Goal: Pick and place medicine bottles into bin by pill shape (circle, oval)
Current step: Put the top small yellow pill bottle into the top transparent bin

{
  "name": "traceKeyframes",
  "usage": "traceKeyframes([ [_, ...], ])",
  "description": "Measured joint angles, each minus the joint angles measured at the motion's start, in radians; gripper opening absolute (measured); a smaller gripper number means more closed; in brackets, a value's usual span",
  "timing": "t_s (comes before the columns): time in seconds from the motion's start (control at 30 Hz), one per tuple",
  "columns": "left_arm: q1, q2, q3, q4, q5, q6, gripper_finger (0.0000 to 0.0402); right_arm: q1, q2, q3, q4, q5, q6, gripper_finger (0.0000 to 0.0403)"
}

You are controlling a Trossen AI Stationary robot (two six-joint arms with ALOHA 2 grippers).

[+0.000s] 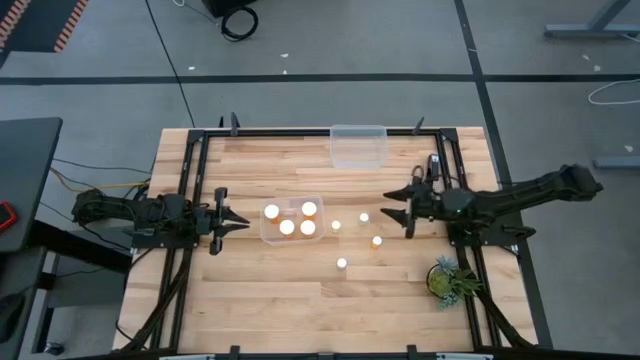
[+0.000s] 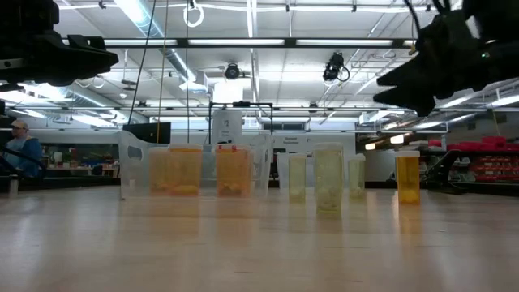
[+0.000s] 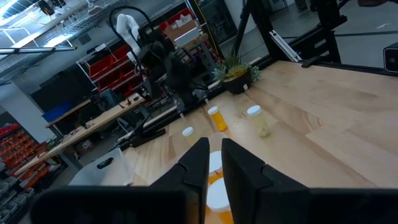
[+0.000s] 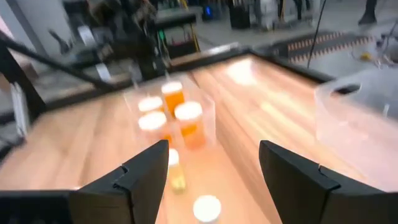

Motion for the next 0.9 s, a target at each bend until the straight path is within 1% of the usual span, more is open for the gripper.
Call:
traceKeyframes([
  [0.17,0.000,0.000,0.000,0.000,0.000,0.000,0.0058,0.000,0.176,0.080,-0.006,0.000,-0.015,0.0257],
  [0.23,0.000,0.000,0.000,-0.001,0.000,0.000,0.0059,0.000,0.232,0.125,-0.046,0.000,-0.022,0.0257],
  [0.5,0.000,0.000,0.000,-0.001,0.000,0.000,0.0051,-0.005,0.409,0.374,-0.400,0.026,0.037,0.0257],
  [0.63,0.000,0.000,0.000,-0.002,0.000,0.000,0.0055,-0.032,0.491,0.474,-0.542,0.025,0.080,0.0257],
  [0.7,0.000,0.000,0.000,-0.002,0.000,0.000,0.0058,-0.049,0.532,0.515,-0.622,0.007,0.100,0.0257],
  [0.8,0.000,0.000,0.000,-0.002,0.000,0.000,0.0061,-0.069,0.585,0.562,-0.685,-0.024,0.120,0.0257],
  [0.9,0.000,0.000,0.000,-0.002,0.000,0.000,0.0061,-0.073,0.626,0.595,-0.700,-0.042,0.108,0.0257],
])
